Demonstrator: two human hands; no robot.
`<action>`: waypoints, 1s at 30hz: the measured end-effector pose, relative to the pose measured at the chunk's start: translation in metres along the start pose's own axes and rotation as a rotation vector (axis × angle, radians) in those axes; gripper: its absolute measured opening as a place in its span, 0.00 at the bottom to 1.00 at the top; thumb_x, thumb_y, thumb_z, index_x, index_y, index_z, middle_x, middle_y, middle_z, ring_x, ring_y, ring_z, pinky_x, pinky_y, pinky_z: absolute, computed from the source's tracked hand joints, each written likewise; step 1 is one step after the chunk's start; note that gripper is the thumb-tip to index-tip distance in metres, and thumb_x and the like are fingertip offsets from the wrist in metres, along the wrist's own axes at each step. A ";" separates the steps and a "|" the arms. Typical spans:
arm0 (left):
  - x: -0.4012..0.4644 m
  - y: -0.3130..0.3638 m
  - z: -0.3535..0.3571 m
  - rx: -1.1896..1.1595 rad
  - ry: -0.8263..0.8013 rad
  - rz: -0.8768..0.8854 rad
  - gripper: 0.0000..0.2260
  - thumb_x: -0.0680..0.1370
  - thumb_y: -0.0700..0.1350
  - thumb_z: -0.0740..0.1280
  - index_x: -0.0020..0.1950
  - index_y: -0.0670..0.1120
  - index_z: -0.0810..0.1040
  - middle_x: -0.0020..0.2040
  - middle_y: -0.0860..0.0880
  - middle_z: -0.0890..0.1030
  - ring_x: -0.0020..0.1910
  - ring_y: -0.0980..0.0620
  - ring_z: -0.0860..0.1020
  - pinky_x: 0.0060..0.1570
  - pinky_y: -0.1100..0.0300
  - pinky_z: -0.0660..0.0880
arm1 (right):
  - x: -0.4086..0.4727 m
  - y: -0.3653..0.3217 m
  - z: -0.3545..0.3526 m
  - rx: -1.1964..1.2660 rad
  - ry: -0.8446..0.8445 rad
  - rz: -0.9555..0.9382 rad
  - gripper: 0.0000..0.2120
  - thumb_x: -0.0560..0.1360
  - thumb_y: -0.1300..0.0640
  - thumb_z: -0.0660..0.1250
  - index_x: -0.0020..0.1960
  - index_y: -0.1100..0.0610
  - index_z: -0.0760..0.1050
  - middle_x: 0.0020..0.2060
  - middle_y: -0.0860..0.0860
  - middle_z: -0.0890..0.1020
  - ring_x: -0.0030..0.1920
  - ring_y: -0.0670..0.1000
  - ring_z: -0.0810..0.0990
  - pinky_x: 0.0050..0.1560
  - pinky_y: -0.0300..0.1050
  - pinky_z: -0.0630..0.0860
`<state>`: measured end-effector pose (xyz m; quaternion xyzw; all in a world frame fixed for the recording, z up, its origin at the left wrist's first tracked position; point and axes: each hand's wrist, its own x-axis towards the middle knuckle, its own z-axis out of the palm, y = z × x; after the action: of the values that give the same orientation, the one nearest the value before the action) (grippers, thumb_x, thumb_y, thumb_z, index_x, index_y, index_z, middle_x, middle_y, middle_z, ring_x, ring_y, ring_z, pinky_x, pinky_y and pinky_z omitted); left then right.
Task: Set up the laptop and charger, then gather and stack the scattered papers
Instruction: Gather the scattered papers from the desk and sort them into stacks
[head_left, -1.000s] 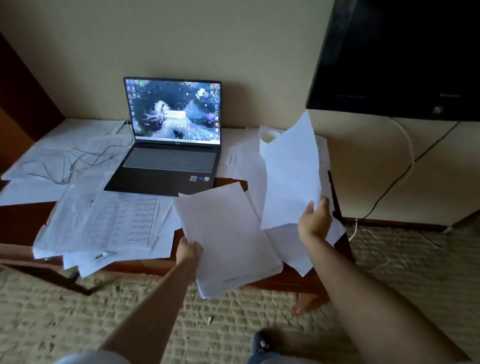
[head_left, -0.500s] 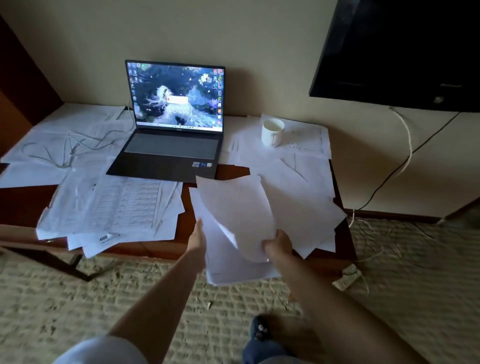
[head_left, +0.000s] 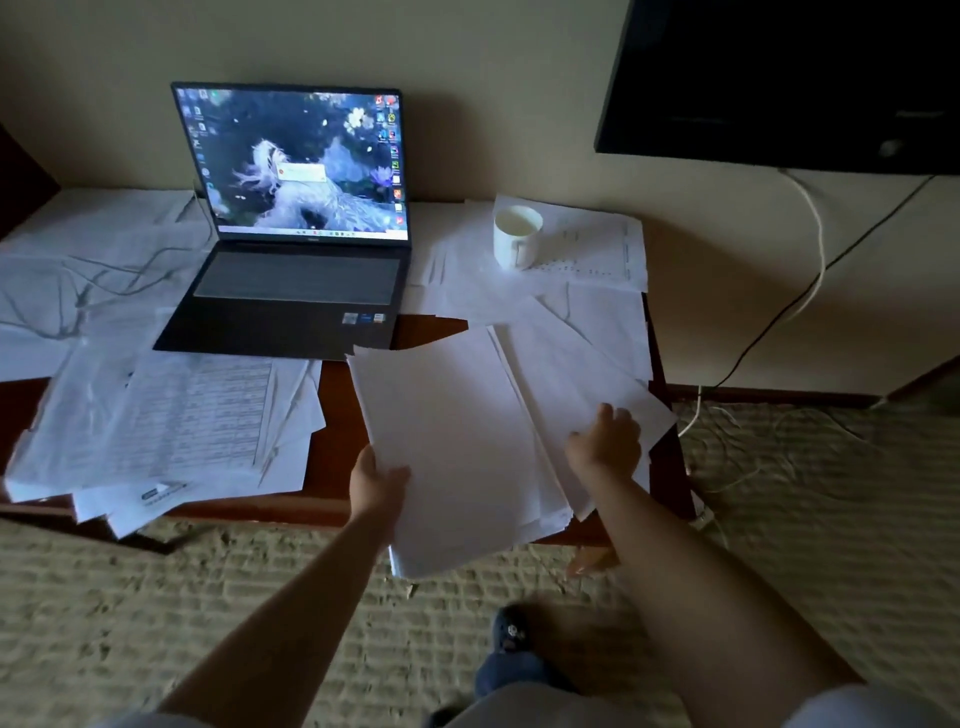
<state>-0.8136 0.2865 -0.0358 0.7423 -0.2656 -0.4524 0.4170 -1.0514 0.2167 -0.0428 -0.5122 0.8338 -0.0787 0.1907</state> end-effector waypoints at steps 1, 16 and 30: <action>-0.003 -0.001 0.006 0.007 0.002 0.006 0.21 0.65 0.39 0.64 0.58 0.42 0.74 0.48 0.43 0.80 0.46 0.44 0.77 0.45 0.53 0.76 | 0.011 0.004 -0.002 -0.002 -0.010 0.024 0.23 0.76 0.55 0.61 0.69 0.60 0.63 0.68 0.60 0.65 0.68 0.59 0.63 0.65 0.53 0.66; 0.015 0.007 0.023 0.228 0.068 0.085 0.18 0.68 0.28 0.59 0.52 0.46 0.72 0.42 0.48 0.76 0.41 0.48 0.75 0.39 0.55 0.75 | 0.040 0.011 -0.025 -0.109 -0.254 0.174 0.47 0.68 0.36 0.69 0.76 0.57 0.51 0.76 0.60 0.51 0.75 0.62 0.50 0.72 0.55 0.52; 0.009 -0.001 0.011 0.201 0.047 0.097 0.17 0.68 0.29 0.60 0.54 0.42 0.71 0.43 0.45 0.76 0.44 0.44 0.74 0.44 0.52 0.75 | 0.008 0.035 -0.017 0.187 -0.154 0.337 0.41 0.67 0.46 0.75 0.71 0.62 0.60 0.68 0.60 0.66 0.68 0.62 0.67 0.62 0.53 0.69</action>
<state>-0.8195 0.2759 -0.0428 0.7769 -0.3357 -0.3852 0.3678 -1.0900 0.2245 -0.0405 -0.3500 0.8796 -0.0832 0.3111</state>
